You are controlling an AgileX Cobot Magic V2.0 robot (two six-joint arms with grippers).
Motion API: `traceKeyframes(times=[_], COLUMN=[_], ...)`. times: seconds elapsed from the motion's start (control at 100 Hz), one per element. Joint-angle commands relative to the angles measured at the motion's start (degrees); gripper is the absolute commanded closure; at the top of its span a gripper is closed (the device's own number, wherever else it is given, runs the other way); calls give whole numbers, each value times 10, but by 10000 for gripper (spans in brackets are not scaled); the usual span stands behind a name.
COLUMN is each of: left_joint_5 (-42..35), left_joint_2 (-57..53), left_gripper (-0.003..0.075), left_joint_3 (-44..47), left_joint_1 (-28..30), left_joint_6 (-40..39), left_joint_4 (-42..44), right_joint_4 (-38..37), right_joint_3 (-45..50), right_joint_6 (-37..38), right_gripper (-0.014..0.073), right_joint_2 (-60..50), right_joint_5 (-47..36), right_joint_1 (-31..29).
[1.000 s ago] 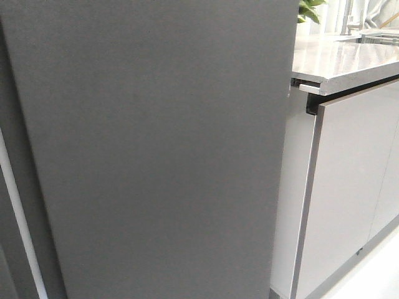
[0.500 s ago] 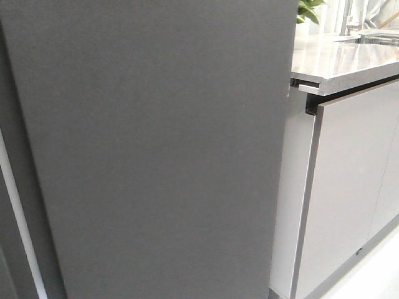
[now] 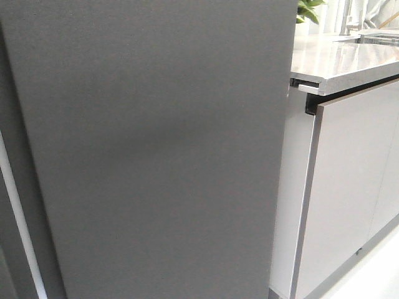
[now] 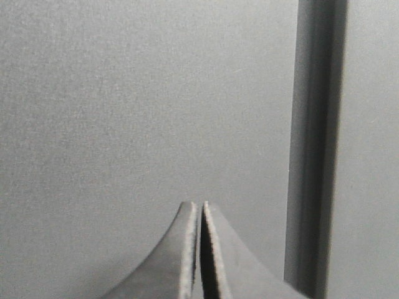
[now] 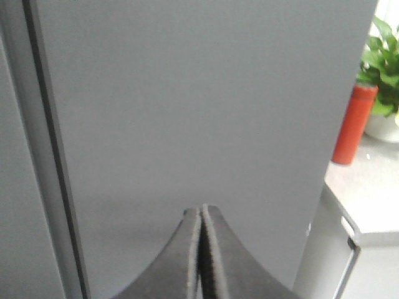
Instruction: Close fridge door
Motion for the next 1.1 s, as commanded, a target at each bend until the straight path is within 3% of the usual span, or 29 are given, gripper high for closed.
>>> traceKeyframes(times=[0.0, 0.77, 0.91, 1.09], left_joint_5=[-41, -41, -41, -41], left_joint_2=[-6, -6, -6, -6], left_gripper=[740, 740, 740, 740], left_joint_3=[20, 20, 20, 20], left_joint_1=[-1, -1, -1, -1], left_joint_6=[-2, -2, -2, -2], left_joint_4=[-2, -2, -2, -2], right_joint_4=[-11, -24, -24, 1], right_joint_3=[14, 35, 88, 230], right_joint_6=[2, 2, 2, 2], right_gripper=[638, 638, 638, 638], right_joint_2=[-24, -49, -66, -126], right_joint_5=[-49, -51, -103, -204], right_joint_1=[-3, -6, -43, -106])
